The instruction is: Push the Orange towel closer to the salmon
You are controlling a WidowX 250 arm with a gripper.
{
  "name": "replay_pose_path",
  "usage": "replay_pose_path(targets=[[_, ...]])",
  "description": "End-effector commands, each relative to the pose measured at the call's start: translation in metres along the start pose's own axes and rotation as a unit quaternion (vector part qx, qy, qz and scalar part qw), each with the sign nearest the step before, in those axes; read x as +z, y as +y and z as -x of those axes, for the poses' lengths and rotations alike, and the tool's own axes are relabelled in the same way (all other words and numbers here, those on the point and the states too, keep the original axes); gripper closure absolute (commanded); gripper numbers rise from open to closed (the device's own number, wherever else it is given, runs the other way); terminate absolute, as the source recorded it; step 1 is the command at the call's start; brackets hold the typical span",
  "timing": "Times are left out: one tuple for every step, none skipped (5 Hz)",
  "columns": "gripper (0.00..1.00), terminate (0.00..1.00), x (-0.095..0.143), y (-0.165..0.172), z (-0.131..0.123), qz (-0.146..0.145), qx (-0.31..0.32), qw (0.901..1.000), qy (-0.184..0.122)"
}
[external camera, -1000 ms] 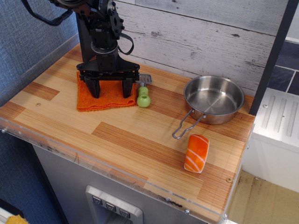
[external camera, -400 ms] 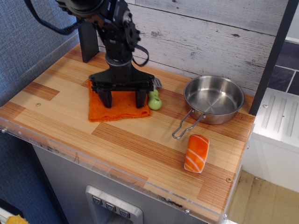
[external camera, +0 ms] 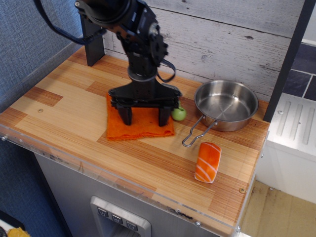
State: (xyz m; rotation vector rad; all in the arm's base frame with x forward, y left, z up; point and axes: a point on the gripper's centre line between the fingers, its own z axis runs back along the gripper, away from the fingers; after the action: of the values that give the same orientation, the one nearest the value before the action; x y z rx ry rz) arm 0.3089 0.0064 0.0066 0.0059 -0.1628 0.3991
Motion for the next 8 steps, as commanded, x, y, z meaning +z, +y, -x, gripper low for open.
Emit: replay_pose_path(targets=[[0.00, 0.00, 0.004, -0.032, 0.037, 0.010, -0.035, 0.9993, 0.008], [0.00, 0.00, 0.005, -0.042, 0.053, 0.009, -0.051, 0.9986, 0.013], [0.00, 0.00, 0.007, -0.049, 0.061, 0.009, -0.061, 0.9980, 0.014], [0.00, 0.00, 0.013, -0.050, 0.063, 0.008, -0.063, 0.9979, 0.007], [0.00, 0.00, 0.027, -0.040, 0.060, 0.008, -0.045, 0.9988, -0.017], [0.00, 0.00, 0.046, -0.028, 0.055, 0.011, -0.022, 0.9988, -0.042], [0.00, 0.00, 0.066, -0.019, 0.049, 0.012, -0.001, 0.9979, -0.064], [0.00, 0.00, 0.077, -0.021, 0.044, 0.018, 0.005, 0.9968, -0.078]])
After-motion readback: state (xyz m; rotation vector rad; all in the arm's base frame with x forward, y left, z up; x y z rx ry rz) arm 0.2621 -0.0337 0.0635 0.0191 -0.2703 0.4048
